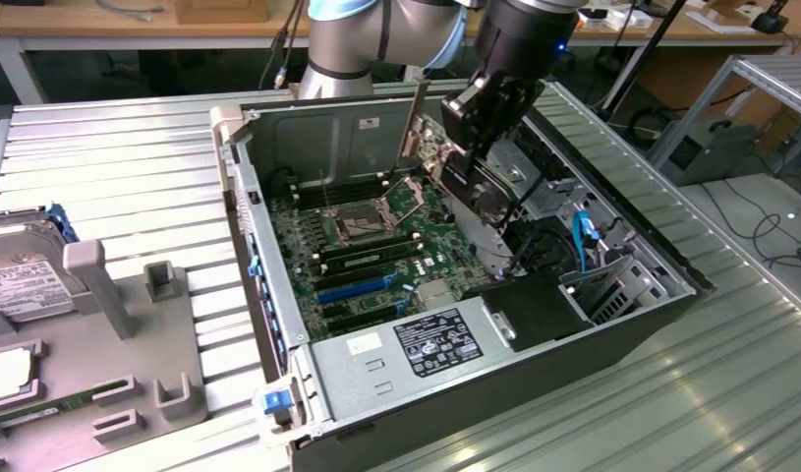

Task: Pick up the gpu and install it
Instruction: 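Insert the gpu into the slot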

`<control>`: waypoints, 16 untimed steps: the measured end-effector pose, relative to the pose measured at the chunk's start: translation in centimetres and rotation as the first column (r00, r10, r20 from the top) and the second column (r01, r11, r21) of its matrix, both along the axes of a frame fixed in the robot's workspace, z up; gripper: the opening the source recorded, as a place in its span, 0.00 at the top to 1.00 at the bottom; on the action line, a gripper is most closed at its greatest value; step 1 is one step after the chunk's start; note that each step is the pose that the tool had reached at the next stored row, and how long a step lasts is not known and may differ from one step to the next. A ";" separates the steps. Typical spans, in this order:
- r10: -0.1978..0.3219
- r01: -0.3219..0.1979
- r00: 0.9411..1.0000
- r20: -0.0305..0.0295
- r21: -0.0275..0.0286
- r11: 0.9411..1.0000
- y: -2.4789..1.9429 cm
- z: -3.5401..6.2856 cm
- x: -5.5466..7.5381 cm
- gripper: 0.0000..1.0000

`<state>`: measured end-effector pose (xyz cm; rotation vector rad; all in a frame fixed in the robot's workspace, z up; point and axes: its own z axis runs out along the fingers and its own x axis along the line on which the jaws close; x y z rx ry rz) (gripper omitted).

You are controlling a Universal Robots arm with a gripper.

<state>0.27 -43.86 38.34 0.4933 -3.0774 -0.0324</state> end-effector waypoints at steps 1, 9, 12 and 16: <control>0.012 -0.012 1.000 0.000 0.000 1.000 0.00 0.00 0.0 0.73; 0.109 -0.109 0.994 0.000 0.000 0.994 0.00 0.00 0.0 0.73; 0.142 -0.142 0.990 0.000 0.000 0.990 0.00 0.00 0.0 0.73; 0.191 -0.191 0.982 0.000 0.000 0.982 0.00 0.00 0.0 0.73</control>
